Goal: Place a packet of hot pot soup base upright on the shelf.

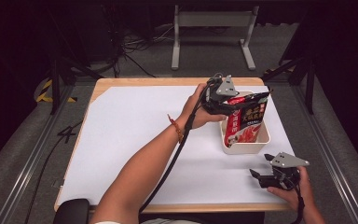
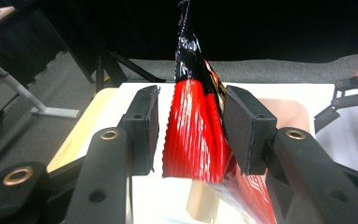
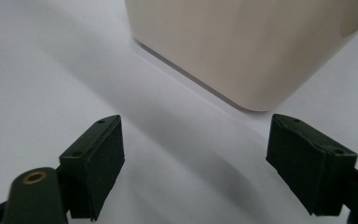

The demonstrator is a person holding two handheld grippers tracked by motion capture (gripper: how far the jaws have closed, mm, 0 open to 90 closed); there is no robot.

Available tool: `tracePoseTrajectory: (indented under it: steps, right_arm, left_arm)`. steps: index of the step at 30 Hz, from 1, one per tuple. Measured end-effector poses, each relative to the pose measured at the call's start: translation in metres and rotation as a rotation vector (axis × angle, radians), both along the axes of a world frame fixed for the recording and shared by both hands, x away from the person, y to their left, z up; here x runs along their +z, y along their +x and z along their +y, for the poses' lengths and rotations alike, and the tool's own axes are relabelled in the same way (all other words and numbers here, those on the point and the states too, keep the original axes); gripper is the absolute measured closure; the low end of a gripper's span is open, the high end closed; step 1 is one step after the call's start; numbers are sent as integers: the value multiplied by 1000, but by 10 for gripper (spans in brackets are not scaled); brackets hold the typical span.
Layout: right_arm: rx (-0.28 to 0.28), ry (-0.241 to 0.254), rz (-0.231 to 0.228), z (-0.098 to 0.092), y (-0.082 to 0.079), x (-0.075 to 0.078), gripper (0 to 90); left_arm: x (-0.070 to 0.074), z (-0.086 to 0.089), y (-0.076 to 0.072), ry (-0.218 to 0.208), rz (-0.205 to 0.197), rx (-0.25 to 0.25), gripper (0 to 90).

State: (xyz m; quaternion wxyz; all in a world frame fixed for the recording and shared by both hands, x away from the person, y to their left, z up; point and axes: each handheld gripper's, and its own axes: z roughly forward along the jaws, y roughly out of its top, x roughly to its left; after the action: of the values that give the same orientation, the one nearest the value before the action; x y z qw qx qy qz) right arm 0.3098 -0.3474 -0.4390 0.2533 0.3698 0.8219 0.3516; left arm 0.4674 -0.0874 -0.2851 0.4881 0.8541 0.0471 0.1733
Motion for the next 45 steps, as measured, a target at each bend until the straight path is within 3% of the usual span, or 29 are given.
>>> tracePoseTrajectory:
  steps: [6, 9, 17, 25, 30, 35, 45]
  right_arm:
    - [2, 1, 2, 0, 1, 0, 183]
    - [5, -1, -1, 1, 0, 0, 183]
    - [7, -2, -1, 1, 0, -1, 183]
    - [6, -3, -3, 1, 0, 0, 183]
    - [10, -7, -4, 2, 0, 0, 182]
    - [9, -7, -2, 2, 0, -1, 182]
    - [12, -13, -2, 2, 0, -1, 181]
  left_arm:
    - [0, 12, -1, -13, -2, 26, 464]
    - [-2, 15, -3, 10, -23, 33, 421]
    - [-3, 23, -3, 23, -24, 63, 353]
    - [-9, 29, -4, 81, -48, 82, 262]
    - [-16, 34, -5, 96, -54, 97, 219]
    - [-22, 38, -5, 135, -54, 95, 132]
    - [-34, 55, -9, 166, -39, 106, 86]
